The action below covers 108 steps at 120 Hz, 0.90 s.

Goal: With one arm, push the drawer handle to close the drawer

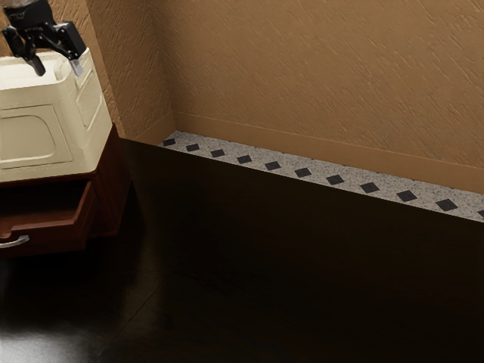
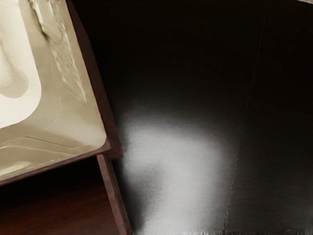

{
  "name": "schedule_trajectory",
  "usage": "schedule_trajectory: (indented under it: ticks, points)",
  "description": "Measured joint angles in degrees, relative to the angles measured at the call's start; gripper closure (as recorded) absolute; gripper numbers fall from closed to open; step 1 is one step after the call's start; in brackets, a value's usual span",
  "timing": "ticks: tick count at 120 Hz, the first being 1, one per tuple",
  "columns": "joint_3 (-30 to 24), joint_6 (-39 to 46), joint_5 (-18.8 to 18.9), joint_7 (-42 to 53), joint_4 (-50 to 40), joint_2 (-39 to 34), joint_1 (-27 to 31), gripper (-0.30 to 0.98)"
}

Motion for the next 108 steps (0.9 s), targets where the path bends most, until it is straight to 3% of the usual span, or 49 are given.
schedule_trajectory:
  ticks: [21,32,40,63,71,81,89,98,108]
  points:
    - [-0.1,0.0,0.0,0.1,0.1,-0.1,-5.4,0.02]
    - [-2.0,-2.1,1.2,0.1,11.5,-3.9,-5.9,0.02]
    - [-3.0,-3.7,1.9,0.1,14.8,-6.6,-4.5,0.02]
    - [-3.6,-6.2,2.6,-0.1,12.2,-3.3,-3.8,0.02]
    - [-2.3,-6.5,2.6,-0.1,-0.6,-9.3,-5.2,0.02]
    - [-8.2,-2.6,1.9,-0.1,-32.8,-32.6,4.1,0.02]
    - [-10.7,-0.1,1.3,-0.2,-56.1,-49.3,7.6,0.02]
    - [-11.4,-0.1,0.9,-1.3,-69.9,-60.2,9.4,0.02]
    - [-11.7,1.7,0.9,-2.8,-78.8,-65.2,9.7,0.02]
